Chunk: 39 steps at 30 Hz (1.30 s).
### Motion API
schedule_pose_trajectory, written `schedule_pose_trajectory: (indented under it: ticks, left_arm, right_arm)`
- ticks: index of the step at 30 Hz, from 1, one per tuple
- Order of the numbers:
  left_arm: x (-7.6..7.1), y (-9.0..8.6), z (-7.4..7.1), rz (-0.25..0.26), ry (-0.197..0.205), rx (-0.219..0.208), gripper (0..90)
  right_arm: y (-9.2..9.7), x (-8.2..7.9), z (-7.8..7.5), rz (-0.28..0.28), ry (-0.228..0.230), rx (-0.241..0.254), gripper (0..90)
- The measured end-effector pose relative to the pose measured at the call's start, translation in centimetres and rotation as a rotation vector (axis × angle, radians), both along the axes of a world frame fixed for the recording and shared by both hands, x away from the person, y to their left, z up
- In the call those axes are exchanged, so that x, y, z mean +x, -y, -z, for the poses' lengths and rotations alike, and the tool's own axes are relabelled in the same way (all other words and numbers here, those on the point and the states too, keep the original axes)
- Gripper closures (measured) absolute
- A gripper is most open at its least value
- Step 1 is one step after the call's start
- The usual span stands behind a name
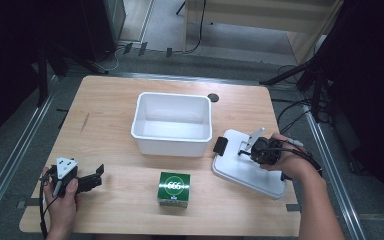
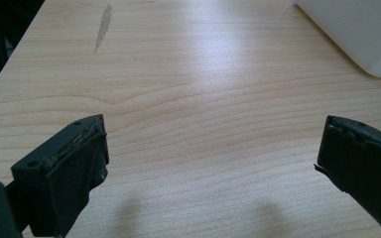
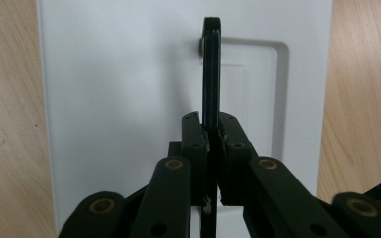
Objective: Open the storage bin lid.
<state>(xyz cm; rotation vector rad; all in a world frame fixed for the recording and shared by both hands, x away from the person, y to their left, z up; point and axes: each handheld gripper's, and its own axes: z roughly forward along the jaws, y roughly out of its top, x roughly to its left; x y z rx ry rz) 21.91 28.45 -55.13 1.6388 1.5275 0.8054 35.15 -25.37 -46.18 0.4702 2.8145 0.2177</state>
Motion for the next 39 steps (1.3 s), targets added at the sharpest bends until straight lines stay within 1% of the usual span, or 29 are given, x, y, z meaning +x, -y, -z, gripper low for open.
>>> schedule_pose_trajectory:
  ticks: [2, 4, 5, 8, 10, 11, 12, 14, 15, 17, 19, 20, 22, 23, 25, 29, 32, 37, 39]
  left_arm:
    - [0.0, 0.0, 0.0, 0.000, 0.000, -0.003, 0.2]
    - [0.0, -0.1, 0.0, 0.002, -0.005, -0.002, 0.2]
    - [0.0, -0.1, 0.0, 0.001, -0.006, -0.004, 0.2]
    - [0.0, -0.1, 0.0, -0.002, -0.004, -0.013, 0.2]
    - [0.1, -0.2, 0.0, -0.002, -0.008, -0.013, 0.2]
    - [0.1, -0.1, 0.0, -0.002, -0.007, -0.012, 0.2]
    - [0.1, -0.1, 0.0, -0.001, -0.007, -0.010, 0.2]
    - [0.1, -0.1, 0.0, -0.002, -0.008, -0.008, 0.2]
    - [0.1, -0.1, 0.0, -0.003, -0.008, -0.009, 0.2]
    - [0.1, -0.1, 0.0, -0.004, -0.009, -0.013, 0.2]
    - [0.1, -0.2, 0.0, -0.004, -0.009, -0.014, 0.2]
    - [0.1, -0.2, 0.0, -0.004, -0.009, -0.015, 0.2]
    - [0.1, -0.2, 0.0, -0.002, -0.010, -0.015, 0.2]
    - [0.1, -0.1, 0.0, -0.003, -0.011, -0.016, 0.2]
    - [0.1, -0.1, 0.0, -0.003, -0.011, -0.019, 0.2]
    - [0.2, -0.2, 0.0, -0.001, -0.013, -0.021, 0.2]
    - [0.2, -0.2, 0.0, -0.001, -0.013, -0.018, 0.2]
    - [0.2, -0.2, 0.0, -0.001, -0.014, -0.019, 0.2]
    - [0.2, -0.2, 0.0, -0.002, -0.015, -0.021, 0.2]
  right_arm:
    - [0.0, 0.0, -0.1, 0.009, -0.012, 0.023, 69.2]
    - [-0.1, -0.2, -0.2, 0.014, -0.010, 0.018, 64.0]
    - [-0.1, -0.2, -0.3, 0.022, -0.021, 0.015, 60.4]
    - [-0.2, -0.4, -0.8, 0.043, -0.039, 0.002, 47.1]
    - [-0.4, -0.4, -1.2, 0.069, -0.028, 0.002, 36.8]
    - [-0.6, -0.5, -1.3, 0.071, -0.024, 0.014, 33.2]
    - [-0.7, -0.6, -1.6, 0.076, -0.026, 0.015, 28.7]
    - [-1.1, -0.8, -1.9, 0.081, -0.037, 0.032, 18.9]
    - [-1.4, -1.0, -2.1, 0.080, -0.035, 0.036, 14.7]
    - [-1.8, -1.2, -2.4, 0.079, -0.031, 0.037, 9.0]
    - [-2.1, -1.6, -2.7, 0.062, -0.054, 0.038, 0.0]
    - [-2.3, -1.7, -2.8, 0.059, -0.066, 0.042, 0.0]
    - [-2.6, -2.1, -2.9, 0.055, -0.067, 0.040, 0.0]
    - [-2.8, -2.3, -3.0, 0.053, -0.076, 0.041, 0.0]
    - [-3.2, -2.6, -3.1, 0.059, -0.078, 0.037, 0.0]
    - [-4.0, -3.3, -3.6, 0.051, -0.074, 0.067, 0.0]
    - [-4.7, -3.7, -4.0, 0.037, -0.066, 0.080, 0.0]
    - [-5.8, -4.4, -4.3, 0.012, -0.026, 0.107, 0.0]
    - [-6.3, -4.8, -4.2, 0.001, -0.023, 0.102, 0.0]
